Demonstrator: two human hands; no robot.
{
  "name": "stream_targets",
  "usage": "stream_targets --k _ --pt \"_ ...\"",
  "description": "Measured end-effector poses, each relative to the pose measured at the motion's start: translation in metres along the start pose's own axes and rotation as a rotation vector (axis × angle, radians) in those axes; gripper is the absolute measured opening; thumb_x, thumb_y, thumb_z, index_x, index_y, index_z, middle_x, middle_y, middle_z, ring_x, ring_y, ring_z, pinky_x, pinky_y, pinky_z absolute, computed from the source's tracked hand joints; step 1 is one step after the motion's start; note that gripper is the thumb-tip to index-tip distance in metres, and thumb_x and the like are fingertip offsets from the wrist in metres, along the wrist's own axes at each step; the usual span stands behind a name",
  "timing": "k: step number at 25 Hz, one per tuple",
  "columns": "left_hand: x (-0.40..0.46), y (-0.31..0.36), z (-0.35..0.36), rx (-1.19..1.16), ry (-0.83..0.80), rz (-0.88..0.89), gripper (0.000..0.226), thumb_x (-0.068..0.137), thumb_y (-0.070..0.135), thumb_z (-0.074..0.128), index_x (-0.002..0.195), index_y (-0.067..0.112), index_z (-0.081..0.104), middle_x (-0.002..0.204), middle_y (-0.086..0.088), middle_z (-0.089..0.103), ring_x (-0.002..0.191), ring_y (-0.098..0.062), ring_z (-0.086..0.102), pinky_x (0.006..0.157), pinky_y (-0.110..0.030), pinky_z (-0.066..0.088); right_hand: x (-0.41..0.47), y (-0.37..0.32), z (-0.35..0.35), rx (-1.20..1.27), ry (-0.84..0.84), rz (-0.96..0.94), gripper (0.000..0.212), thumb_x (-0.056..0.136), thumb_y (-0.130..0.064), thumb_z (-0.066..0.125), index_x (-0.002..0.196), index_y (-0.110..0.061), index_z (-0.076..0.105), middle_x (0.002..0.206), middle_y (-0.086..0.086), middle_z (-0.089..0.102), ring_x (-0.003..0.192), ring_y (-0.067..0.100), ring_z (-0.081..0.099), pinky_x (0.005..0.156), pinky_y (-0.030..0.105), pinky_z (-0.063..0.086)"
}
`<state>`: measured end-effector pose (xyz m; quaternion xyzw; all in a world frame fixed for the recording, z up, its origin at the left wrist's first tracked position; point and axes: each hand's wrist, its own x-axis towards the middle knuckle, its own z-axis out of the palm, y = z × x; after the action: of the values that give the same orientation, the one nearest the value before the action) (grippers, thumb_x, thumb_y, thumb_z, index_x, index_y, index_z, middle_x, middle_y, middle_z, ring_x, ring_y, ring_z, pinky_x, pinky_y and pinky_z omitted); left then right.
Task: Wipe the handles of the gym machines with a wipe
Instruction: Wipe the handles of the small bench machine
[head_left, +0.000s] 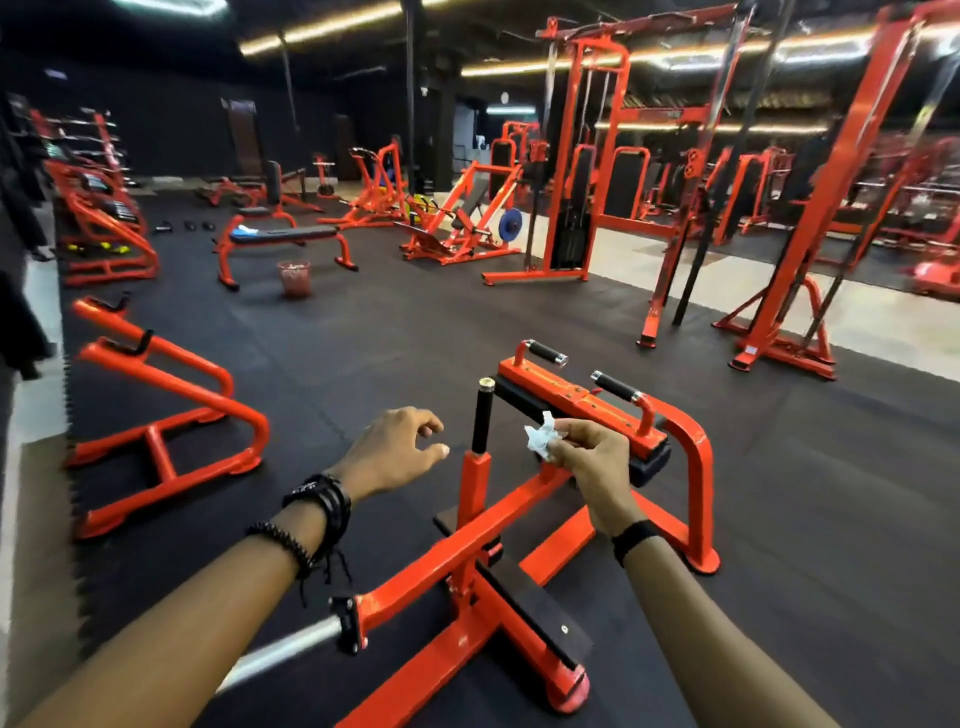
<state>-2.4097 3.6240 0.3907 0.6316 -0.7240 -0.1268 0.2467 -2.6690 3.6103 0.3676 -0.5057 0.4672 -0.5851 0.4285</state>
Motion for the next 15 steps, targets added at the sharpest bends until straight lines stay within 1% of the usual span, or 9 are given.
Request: stream_targets --k 3,6,8,11,13,15 --pt "0.073 -0.036 0.002 -0.010 -0.016 0.062 0.037 0.087 0.040 0.070 0.118 0.021 0.068 0.114 0.002 0.068 0.106 -0.017 0.064 0.095 -0.037 0.051 0.056 0.030 0.034 0.003 0.088 0.061 0.017 0.082 0.013 0.066 0.088 -0.002 0.071 0.074 0.011 0.070 0.060 0.013 0.062 0.055 0.021 0.050" --pt "0.138 -0.060 0.012 0.047 -0.066 0.137 0.038 0.088 0.038 0.068 0.121 0.020 0.067 0.117 0.001 0.067 0.111 -0.018 0.062 0.097 -0.035 0.048 0.097 0.064 0.061 -0.006 0.194 0.074 0.011 0.084 0.006 0.070 0.089 -0.005 0.071 0.079 0.013 0.072 0.064 0.016 0.063 0.056 0.025 0.050" --pt "0.169 -0.069 0.026 0.020 -0.061 0.169 0.039 0.088 0.036 0.068 0.122 0.019 0.066 0.117 0.000 0.067 0.112 -0.019 0.061 0.097 -0.035 0.047 0.113 0.087 0.069 -0.029 0.286 0.134 0.016 0.083 0.005 0.071 0.089 -0.010 0.069 0.083 0.014 0.072 0.068 0.019 0.066 0.058 0.029 0.053" --pt "0.200 -0.081 0.064 -0.026 -0.133 0.205 0.045 0.087 0.034 0.070 0.128 0.016 0.063 0.122 -0.004 0.064 0.117 -0.023 0.058 0.100 -0.038 0.046 0.129 0.132 0.078 0.013 0.366 0.230 0.022 0.084 0.009 0.068 0.088 -0.013 0.069 0.082 0.013 0.071 0.071 0.021 0.067 0.060 0.032 0.057" --pt "0.226 -0.091 0.086 -0.013 -0.190 0.224 0.055 0.086 0.041 0.064 0.133 0.015 0.059 0.128 -0.005 0.061 0.121 -0.025 0.055 0.103 -0.040 0.043 0.145 0.158 0.082 0.024 0.387 0.271 0.018 0.085 0.006 0.069 0.086 -0.011 0.072 0.083 0.016 0.072 0.073 0.023 0.069 0.058 0.029 0.056" --pt "0.257 -0.098 0.103 0.028 -0.192 0.256 0.065 0.080 0.049 0.054 0.135 0.014 0.057 0.128 -0.006 0.059 0.120 -0.028 0.055 0.103 -0.044 0.043 0.161 0.184 0.083 0.030 0.410 0.292 0.010 0.084 0.001 0.073 0.087 -0.008 0.074 0.084 0.018 0.073 0.075 0.025 0.070 0.058 0.027 0.054"
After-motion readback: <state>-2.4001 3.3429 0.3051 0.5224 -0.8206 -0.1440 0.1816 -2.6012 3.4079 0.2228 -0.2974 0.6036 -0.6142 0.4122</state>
